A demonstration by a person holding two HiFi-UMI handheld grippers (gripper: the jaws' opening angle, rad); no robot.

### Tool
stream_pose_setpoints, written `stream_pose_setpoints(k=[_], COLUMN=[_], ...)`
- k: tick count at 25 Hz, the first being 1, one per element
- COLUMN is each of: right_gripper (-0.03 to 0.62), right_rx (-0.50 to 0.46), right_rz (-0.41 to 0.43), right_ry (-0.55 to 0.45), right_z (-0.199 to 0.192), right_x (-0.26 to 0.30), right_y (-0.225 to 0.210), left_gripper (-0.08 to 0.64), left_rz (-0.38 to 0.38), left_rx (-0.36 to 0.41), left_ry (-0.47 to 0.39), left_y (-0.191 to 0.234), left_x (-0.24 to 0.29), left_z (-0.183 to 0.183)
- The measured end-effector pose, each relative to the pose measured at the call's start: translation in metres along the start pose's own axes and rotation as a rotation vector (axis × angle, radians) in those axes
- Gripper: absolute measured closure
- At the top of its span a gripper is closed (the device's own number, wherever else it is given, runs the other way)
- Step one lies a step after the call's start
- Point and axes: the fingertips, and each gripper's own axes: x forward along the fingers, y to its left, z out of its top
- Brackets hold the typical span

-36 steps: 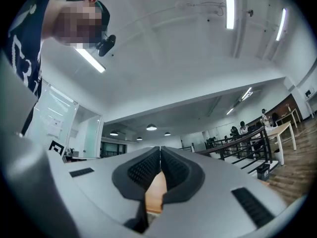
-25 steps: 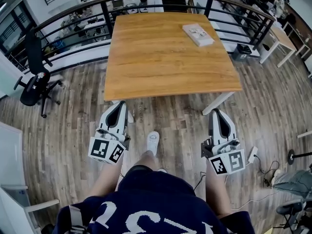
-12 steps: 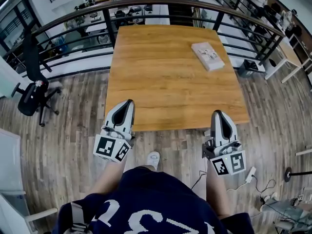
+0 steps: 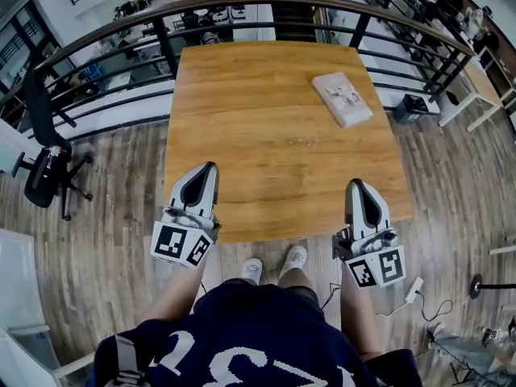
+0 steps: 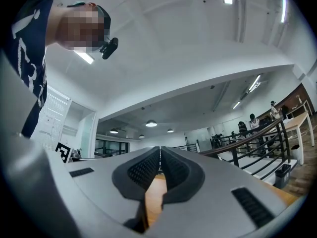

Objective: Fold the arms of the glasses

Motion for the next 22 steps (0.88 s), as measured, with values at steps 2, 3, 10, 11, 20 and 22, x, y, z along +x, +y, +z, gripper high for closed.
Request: stream_pose_setpoints(k=[2,3,10,11,20,22], right_gripper=[0.565,0.565,0.565,0.565,0.565,0.565], right_rx=[0.002,0.005,0.011,0.005,0.071,0.082], right_rz=[0.016,0.027,0.18,0.203,0.266,0.269], right_ry=[-0.001,-0.003,0.019,0.023,0.055,0.06], right_z=[-0.002,-0.003,-0.005,-0.006,-0.021,-0.025], right_x=[0.012,0.019,0.074,0.081,0.12,0.126], right_y=[-0.019,-0.028,-0.094,-0.104,-0.169,-0.172], left_gripper=[0.545,0.545,0.545,0.545,0.545,0.545], left_rz=[0.015,0.024,0.171,0.196,0.293,0.298], left_rx=[0.002,0.005,0.029,0.028,0.04,0.033], left_ry=[0.005,0.006,-0.048,-0.064,-0.06,-0.051], left_y=[0.0,0.0,0.0,0.0,-0.008,-0.007], left_x=[0.018,0.027,0.081,0.089,0.14,0.144], left_z=[-0.006,-0.008,-0.009,-0.011,-0.021,-0.024])
